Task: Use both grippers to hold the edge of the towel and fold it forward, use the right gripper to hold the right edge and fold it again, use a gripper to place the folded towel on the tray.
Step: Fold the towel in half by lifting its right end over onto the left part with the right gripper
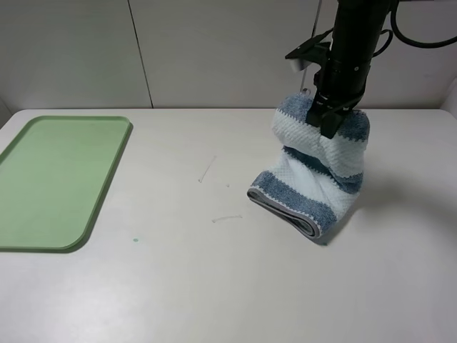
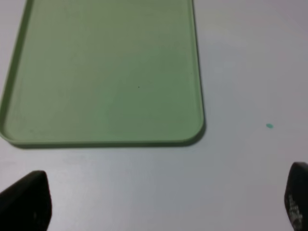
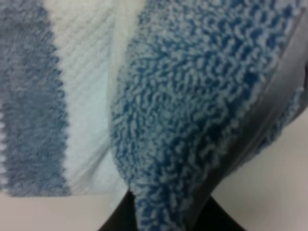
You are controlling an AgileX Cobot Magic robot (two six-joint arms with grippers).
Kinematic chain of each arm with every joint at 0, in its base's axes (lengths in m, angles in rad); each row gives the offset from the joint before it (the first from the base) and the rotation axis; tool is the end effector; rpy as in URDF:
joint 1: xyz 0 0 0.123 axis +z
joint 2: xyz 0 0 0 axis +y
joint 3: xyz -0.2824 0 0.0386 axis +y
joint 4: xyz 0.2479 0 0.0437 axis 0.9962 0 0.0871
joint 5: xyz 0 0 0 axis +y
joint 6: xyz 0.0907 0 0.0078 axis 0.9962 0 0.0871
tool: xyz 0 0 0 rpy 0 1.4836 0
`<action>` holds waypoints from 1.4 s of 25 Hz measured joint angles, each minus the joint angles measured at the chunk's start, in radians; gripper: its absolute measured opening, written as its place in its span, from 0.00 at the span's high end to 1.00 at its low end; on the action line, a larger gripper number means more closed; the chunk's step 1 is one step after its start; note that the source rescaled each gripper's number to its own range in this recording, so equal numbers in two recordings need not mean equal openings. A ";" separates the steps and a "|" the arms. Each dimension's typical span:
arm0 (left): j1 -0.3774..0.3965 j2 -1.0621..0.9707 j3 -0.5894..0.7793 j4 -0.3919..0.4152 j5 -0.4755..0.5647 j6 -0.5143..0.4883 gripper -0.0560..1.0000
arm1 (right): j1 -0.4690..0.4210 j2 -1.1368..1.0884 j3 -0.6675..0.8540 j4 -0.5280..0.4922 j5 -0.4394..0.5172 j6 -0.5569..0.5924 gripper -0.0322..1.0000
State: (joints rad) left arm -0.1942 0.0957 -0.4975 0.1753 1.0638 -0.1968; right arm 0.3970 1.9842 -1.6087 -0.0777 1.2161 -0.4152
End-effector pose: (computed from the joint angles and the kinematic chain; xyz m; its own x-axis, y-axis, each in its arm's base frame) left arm 0.0119 0.0118 0.2771 -0.5319 -0.0070 -0.8468 0.0057 0.9999 -0.0118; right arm 0.3728 0.1491 0.2252 -0.6685 -0.7431 -0.0298 -0.7382 0.6679 -0.0945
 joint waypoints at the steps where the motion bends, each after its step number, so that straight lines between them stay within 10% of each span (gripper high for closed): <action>1: 0.000 0.000 0.000 0.000 0.000 0.000 0.03 | 0.007 -0.004 0.014 0.000 0.000 0.000 0.88; 30: 0.000 0.000 0.000 0.000 0.000 0.000 0.03 | 0.136 -0.064 0.211 0.022 -0.090 0.000 0.87; 35: 0.000 0.000 0.000 0.000 0.000 0.000 0.03 | 0.136 -0.064 0.211 0.002 -0.058 0.074 0.17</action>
State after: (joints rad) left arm -0.1942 0.0957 -0.4975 0.1753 1.0638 -0.1968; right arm 0.5325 1.9206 -1.3976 -0.0758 1.1580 -0.3415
